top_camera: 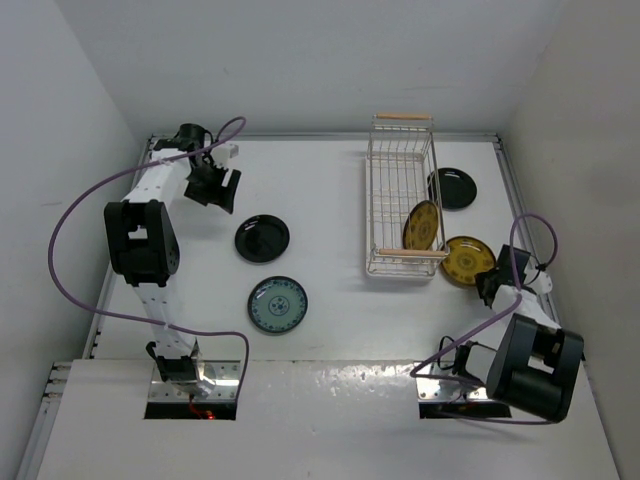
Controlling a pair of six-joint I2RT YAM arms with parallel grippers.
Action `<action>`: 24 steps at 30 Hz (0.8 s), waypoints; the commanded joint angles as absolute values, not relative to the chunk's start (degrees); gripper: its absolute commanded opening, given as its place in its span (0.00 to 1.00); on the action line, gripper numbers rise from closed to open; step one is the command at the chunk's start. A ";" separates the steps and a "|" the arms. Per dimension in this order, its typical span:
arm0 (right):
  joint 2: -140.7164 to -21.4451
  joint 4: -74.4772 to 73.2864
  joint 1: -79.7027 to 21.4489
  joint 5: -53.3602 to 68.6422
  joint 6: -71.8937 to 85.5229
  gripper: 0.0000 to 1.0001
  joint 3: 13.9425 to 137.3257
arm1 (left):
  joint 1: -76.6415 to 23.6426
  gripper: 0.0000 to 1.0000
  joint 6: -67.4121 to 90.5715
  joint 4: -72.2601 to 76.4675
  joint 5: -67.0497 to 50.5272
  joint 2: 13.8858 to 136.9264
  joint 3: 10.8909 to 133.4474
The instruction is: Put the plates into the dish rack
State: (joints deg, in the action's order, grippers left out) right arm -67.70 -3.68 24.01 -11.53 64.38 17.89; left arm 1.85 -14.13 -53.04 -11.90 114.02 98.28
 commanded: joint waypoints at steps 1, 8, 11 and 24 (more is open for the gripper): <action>-65.49 -9.66 24.26 -17.31 62.77 0.00 17.75 | 2.46 0.82 -14.41 -52.47 -11.34 113.03 98.09; -51.51 -9.41 23.82 -22.06 54.23 0.00 22.23 | 2.46 0.82 -14.41 -52.47 -11.34 113.03 98.09; -48.08 -9.23 23.82 -22.50 50.81 0.00 24.43 | 2.46 0.82 -13.89 -52.47 -11.34 113.55 98.61; -45.61 -11.24 20.57 -24.68 35.70 0.00 37.41 | 1.93 0.82 -13.89 -52.47 -11.34 113.55 99.14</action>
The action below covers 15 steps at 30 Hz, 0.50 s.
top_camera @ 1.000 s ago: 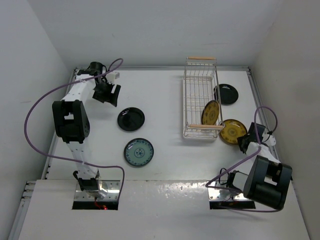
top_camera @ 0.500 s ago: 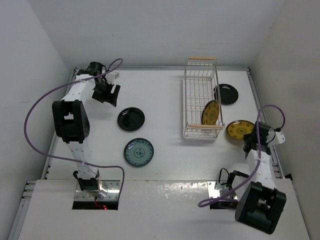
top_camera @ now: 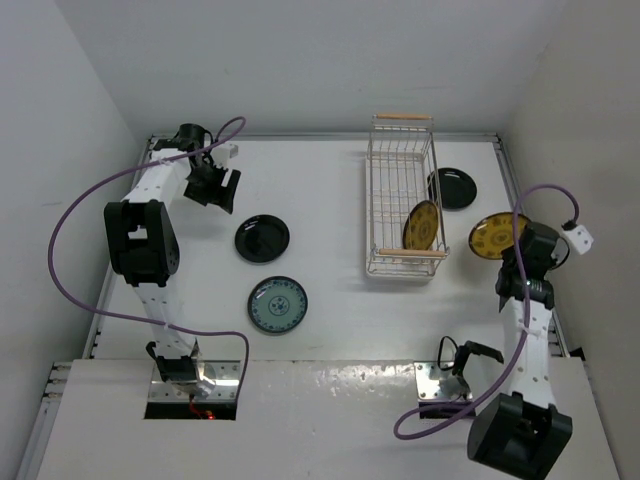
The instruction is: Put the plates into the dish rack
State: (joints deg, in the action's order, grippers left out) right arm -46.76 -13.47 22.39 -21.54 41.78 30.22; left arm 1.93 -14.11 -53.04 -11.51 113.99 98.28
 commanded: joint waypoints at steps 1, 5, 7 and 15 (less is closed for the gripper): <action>-45.79 -11.51 19.96 -25.65 33.68 0.00 38.75 | 1.93 0.82 -13.89 -52.47 -11.34 113.55 99.14; -48.07 -9.94 11.90 -33.30 24.73 0.00 47.10 | 1.93 0.82 -13.89 -52.47 -11.34 113.55 99.67; -50.00 -8.54 7.06 -39.34 18.76 0.00 51.48 | 1.93 0.82 -13.89 -52.47 -11.34 113.55 99.67; -64.41 -9.29 -24.85 -57.26 2.03 0.00 62.90 | 1.41 0.82 -13.89 -52.47 -10.28 113.55 99.14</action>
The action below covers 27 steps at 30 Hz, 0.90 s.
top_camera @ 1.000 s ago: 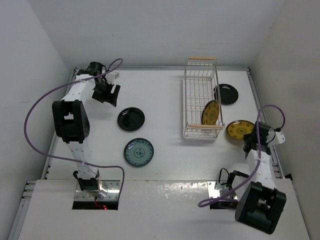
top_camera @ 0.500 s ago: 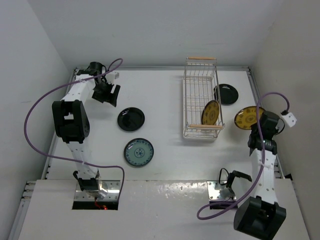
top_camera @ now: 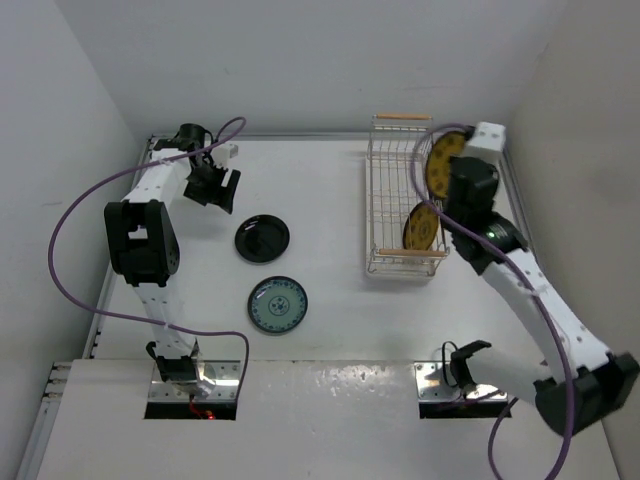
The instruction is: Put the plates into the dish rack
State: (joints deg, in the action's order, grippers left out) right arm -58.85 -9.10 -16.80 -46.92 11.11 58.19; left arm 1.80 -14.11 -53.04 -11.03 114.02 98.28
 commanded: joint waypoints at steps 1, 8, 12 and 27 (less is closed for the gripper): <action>-66.86 -10.53 -26.35 -58.44 2.89 0.00 63.54 | 1.41 0.82 -13.89 -52.47 -10.28 113.03 99.14; -75.83 -21.61 -35.77 -62.75 12.39 0.00 65.39 | 1.41 0.82 -13.89 -52.47 -9.76 113.03 98.61; -77.51 -26.18 -36.57 -62.68 18.35 0.00 65.04 | 1.41 0.82 -13.89 -52.47 -9.76 113.03 98.61; -83.76 -36.39 -38.32 -66.80 29.44 0.00 62.23 | 1.41 0.82 -13.89 -52.47 -9.76 113.55 98.61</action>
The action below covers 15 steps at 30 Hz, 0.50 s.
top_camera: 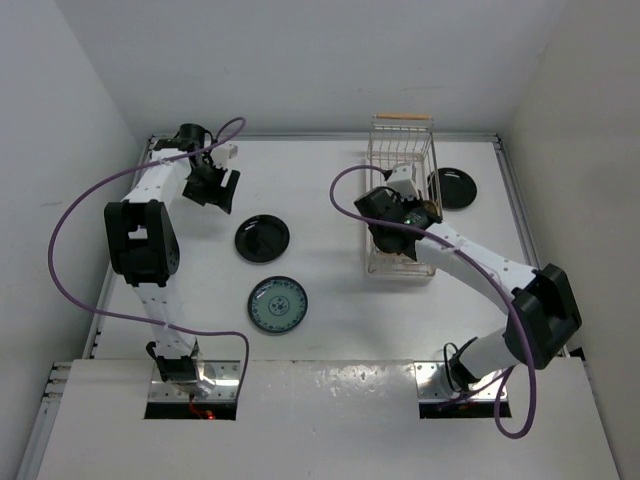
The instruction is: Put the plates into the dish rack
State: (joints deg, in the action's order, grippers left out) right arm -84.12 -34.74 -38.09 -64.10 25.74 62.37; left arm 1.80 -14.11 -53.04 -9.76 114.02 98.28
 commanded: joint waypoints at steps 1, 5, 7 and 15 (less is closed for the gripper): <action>-83.59 -36.13 -38.58 -66.71 29.62 0.00 62.14 | 1.41 0.82 -13.89 -52.47 -9.76 113.55 98.61; -83.76 -35.60 -38.58 -67.50 28.92 0.00 60.82 | 1.41 0.82 -13.89 -52.47 -9.76 113.55 98.61; -83.85 -34.54 -38.93 -69.59 26.99 0.00 60.30 | 1.41 0.82 -13.89 -52.47 -9.76 113.55 98.61; -80.86 -24.44 -40.25 -71.63 15.56 0.00 60.56 | 1.41 0.82 -13.89 -52.47 -9.76 113.55 98.09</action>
